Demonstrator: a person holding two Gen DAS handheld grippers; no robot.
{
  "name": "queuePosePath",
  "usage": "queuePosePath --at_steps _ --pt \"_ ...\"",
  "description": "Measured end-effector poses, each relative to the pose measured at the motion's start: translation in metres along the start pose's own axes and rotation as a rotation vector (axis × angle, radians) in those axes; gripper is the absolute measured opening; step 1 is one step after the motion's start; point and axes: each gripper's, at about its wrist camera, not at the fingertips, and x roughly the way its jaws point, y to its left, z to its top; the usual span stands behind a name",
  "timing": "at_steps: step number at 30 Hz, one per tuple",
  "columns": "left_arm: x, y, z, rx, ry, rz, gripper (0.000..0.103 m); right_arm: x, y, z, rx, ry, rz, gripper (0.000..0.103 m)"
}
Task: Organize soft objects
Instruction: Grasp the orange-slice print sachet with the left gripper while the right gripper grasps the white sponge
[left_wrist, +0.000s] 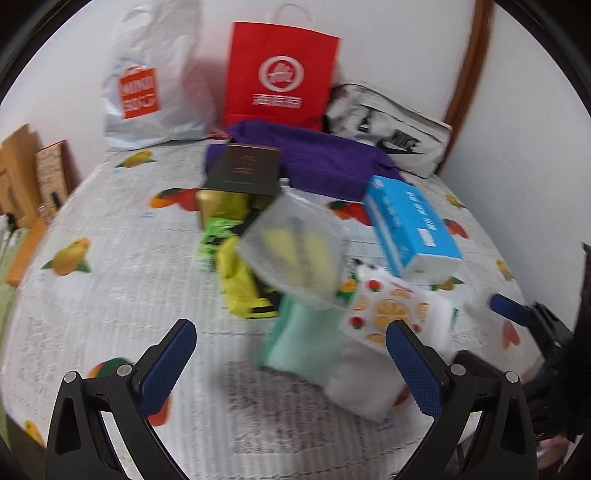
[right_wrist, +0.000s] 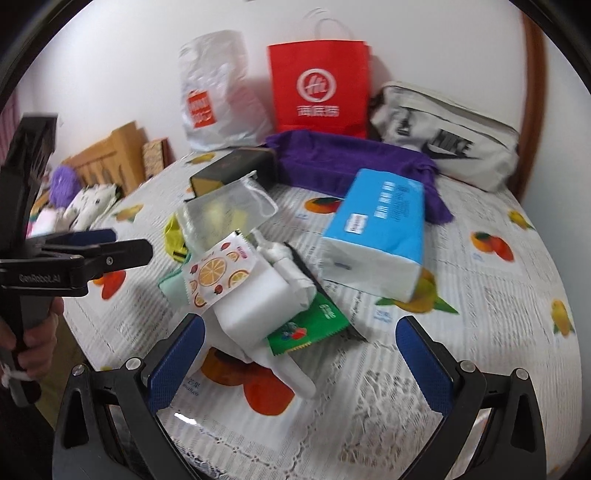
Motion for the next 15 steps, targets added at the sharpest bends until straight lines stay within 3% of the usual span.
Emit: queuePosePath --at_steps 6,13,15 --pt "0.025 -0.029 0.006 0.074 0.046 -0.098 0.103 0.0 -0.019 -0.007 0.054 0.007 0.037 0.102" --pt "0.052 -0.046 0.005 0.122 0.083 -0.136 0.103 0.002 -0.046 -0.025 0.138 0.049 -0.005 0.102" --pt "0.054 -0.046 0.005 0.123 0.065 -0.153 0.098 0.004 -0.05 -0.029 0.154 0.062 -0.012 0.102"
